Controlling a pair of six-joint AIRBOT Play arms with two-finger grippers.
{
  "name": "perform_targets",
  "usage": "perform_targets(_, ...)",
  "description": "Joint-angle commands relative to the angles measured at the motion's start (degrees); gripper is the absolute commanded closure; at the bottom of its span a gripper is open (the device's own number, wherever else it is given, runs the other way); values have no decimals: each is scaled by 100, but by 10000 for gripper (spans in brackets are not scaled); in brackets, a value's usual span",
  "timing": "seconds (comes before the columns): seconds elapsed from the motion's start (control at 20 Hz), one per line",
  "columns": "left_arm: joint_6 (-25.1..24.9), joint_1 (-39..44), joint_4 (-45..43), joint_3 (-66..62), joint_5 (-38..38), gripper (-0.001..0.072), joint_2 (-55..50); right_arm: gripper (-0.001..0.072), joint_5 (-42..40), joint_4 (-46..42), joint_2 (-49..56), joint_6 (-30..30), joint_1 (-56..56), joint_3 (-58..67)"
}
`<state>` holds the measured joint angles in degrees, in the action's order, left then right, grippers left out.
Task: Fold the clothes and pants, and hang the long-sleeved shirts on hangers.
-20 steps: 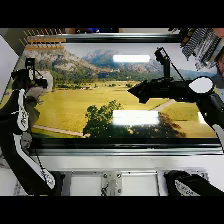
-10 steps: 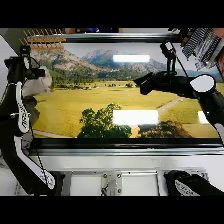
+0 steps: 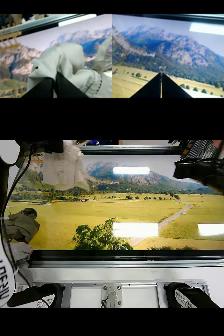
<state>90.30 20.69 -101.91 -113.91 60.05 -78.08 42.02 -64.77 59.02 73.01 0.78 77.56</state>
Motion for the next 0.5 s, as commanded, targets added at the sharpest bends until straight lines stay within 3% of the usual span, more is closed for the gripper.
perform_targets(0.0, -166, 1259, 0, 9, -2, 693, 553, 707, 225, -234, -424, 376, 374, 57)
perform_targets(0.2, -138, 1878, 304, 675, -52, 693, 527, 707, 675, -472, -728, 376, 452, 57)
perform_targets(0.45, -144, 1305, 1412, 2677, -229, 693, 527, 703, 1545, -597, -651, 374, 448, 50)
